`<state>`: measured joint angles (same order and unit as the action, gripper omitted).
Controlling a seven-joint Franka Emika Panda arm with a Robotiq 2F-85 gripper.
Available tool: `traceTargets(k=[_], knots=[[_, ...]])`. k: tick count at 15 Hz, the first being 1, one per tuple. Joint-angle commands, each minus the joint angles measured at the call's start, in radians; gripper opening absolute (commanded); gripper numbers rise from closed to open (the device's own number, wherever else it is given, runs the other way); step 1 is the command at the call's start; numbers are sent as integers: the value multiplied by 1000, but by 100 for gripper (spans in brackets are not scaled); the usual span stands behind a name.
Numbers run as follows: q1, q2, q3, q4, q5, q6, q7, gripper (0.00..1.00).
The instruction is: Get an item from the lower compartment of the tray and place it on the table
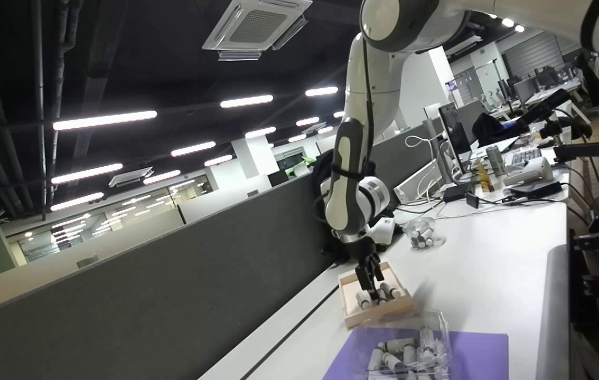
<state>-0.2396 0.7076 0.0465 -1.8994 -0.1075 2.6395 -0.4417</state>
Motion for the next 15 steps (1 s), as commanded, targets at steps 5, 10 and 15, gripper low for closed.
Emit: traceTargets(k=[5,10,15], knots=[[-73,-26,44,-35,36,-15,-112,100],[-71,-24,29,-41,34,-20,-104,100],[-68,-15,20,-33,32,-30,-100,100]])
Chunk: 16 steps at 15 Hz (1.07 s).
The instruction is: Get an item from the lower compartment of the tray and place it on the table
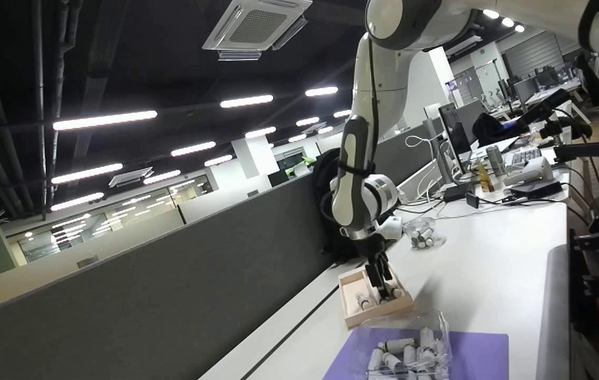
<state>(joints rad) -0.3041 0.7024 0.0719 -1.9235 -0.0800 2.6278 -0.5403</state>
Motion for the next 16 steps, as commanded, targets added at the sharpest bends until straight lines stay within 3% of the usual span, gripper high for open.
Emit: traceTargets(k=[1,7,8,9,10,16], knots=[[-3,-9,-8,-9,4,-21,0,100],[-7,-13,-27,-19,2,-41,2,99],[-9,-14,-30,-20,3,-42,3,91],[-12,-13,-33,-21,5,-43,4,74],[-12,-13,-37,-22,5,-42,6,70],[-15,-21,-45,-26,3,-44,7,26]])
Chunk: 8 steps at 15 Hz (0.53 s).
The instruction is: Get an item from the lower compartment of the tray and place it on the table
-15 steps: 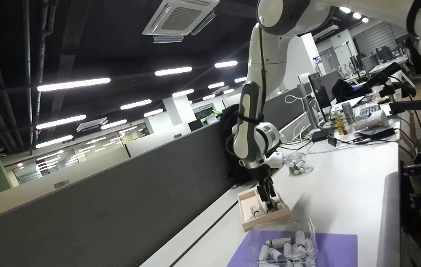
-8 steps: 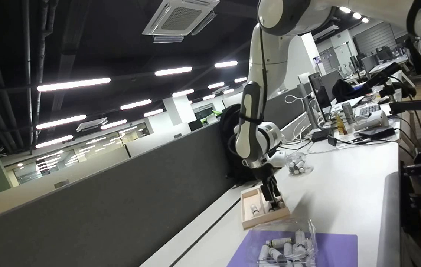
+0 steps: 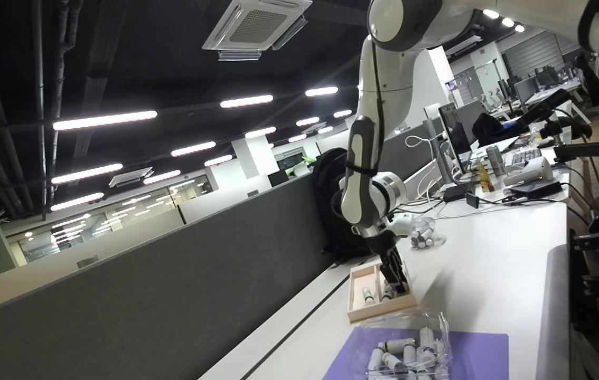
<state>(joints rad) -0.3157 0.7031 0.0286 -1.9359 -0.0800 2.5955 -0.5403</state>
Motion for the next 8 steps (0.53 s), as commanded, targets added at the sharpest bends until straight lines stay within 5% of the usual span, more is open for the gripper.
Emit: traceTargets(k=[1,3,8], knots=[[0,-26,-3,-14,-1,-12,9,20],[10,-35,-7,-16,-9,-14,12,6],[45,-87,-6,-50,-38,-5,14,7]])
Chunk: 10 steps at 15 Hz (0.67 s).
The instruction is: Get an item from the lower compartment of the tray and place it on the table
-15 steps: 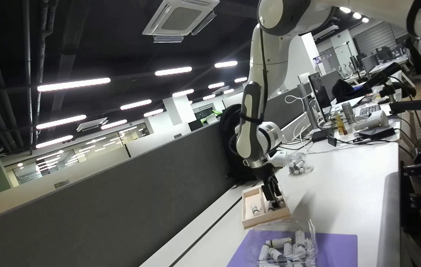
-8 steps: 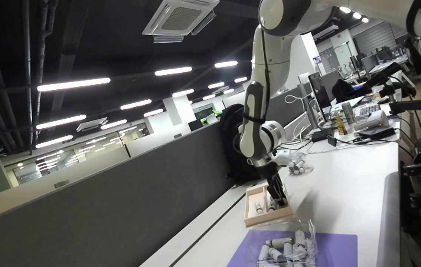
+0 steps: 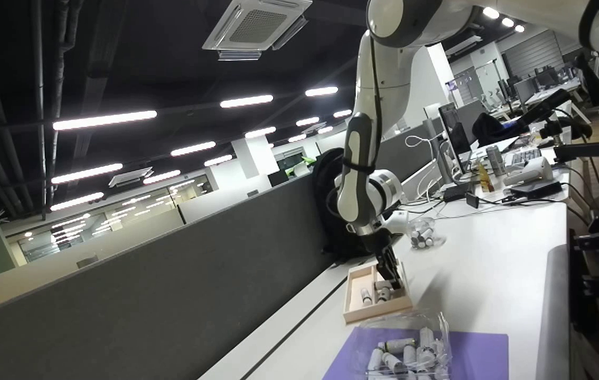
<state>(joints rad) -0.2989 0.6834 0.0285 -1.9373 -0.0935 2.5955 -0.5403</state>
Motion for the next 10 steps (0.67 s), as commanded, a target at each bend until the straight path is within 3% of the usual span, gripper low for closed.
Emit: traceTargets(k=[1,6,10], knots=[[39,-87,-2,-63,-32,-4,12,7],[107,-164,13,-103,-68,-19,4,7],[158,-154,34,-75,-83,-63,-6,7]])
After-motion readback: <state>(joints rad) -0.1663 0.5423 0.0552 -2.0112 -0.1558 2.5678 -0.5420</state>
